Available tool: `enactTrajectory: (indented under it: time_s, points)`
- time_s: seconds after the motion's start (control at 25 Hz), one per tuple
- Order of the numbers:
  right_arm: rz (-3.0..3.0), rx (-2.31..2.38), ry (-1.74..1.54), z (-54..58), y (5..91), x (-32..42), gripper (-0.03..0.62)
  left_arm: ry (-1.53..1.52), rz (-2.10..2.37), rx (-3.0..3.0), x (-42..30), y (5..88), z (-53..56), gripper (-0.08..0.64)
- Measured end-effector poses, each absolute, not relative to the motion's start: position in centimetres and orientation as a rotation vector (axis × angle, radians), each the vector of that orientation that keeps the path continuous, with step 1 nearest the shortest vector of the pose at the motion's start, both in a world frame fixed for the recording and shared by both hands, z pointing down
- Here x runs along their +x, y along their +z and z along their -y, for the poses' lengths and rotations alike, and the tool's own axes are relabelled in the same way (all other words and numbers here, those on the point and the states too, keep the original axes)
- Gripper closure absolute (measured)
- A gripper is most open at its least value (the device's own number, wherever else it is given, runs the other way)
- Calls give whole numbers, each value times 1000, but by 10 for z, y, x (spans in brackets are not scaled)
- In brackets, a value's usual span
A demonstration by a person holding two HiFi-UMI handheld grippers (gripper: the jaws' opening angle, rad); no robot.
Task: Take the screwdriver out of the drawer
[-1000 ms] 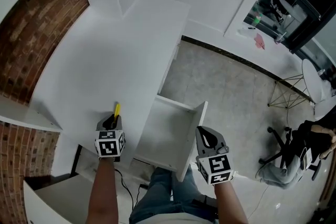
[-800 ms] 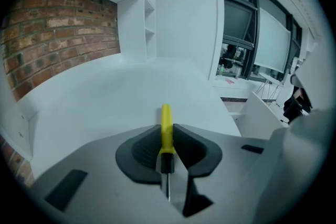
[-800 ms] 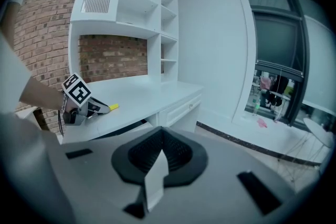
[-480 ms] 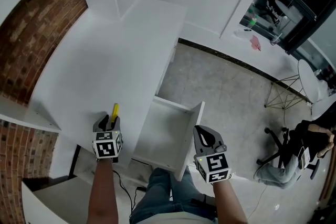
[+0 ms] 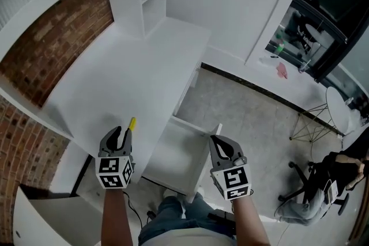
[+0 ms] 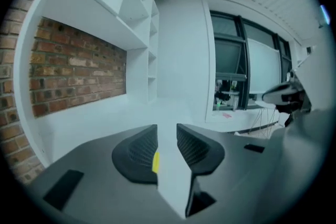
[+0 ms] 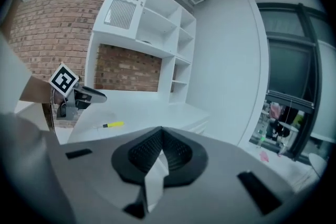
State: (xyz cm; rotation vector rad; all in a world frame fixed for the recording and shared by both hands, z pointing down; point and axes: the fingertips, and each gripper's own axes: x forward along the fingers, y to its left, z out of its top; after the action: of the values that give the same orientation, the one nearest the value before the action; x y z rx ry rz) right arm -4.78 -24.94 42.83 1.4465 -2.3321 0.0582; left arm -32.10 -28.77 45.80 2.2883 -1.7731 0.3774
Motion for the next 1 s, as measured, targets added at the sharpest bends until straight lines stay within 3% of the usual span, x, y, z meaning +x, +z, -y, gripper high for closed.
enactTrajectory:
  time_s: [0.24,1.0]
  points:
    - [2417,1470,-95,249,374,-48,581,160,1802,2459,-289,388,266,542]
    - [2633,1539,-323,246,250,-26,581,-2,1965,2674,-223,256,254,546]
